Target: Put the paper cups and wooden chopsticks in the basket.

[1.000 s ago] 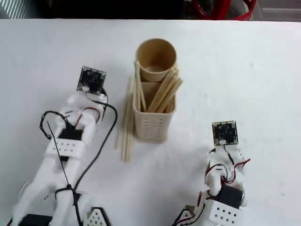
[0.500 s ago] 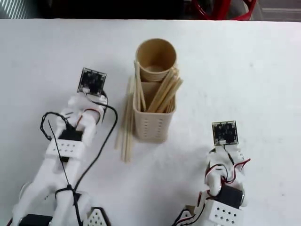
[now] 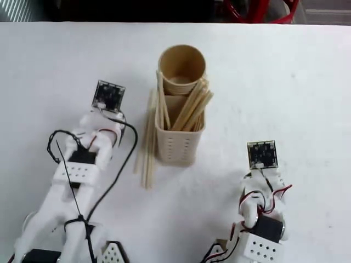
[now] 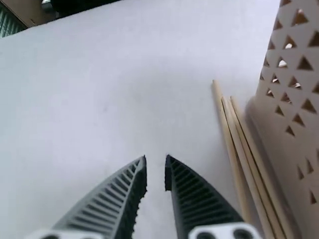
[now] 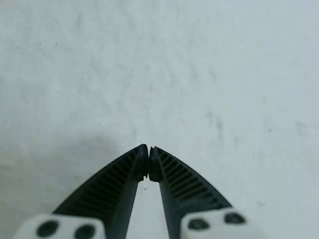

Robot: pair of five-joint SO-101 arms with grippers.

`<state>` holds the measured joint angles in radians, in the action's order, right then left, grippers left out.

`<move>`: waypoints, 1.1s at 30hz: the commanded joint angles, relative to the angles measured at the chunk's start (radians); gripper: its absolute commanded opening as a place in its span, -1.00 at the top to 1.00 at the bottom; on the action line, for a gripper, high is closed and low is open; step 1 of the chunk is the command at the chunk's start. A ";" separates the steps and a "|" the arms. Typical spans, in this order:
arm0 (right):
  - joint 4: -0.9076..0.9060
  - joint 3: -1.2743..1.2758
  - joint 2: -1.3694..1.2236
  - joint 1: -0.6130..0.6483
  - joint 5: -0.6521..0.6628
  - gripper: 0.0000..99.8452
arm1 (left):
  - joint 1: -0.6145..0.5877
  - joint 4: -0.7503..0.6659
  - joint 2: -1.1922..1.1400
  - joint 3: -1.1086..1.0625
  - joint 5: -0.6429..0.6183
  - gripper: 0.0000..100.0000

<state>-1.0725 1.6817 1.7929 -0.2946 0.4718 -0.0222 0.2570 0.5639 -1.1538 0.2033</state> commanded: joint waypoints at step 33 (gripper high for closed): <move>-0.005 0.009 0.002 -0.008 0.002 0.96 | 0.038 0.281 -0.389 0.413 -0.040 0.83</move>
<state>-1.0725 1.6817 1.7929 -0.2946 0.4718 -0.0161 0.5271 0.2171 -0.8316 0.1741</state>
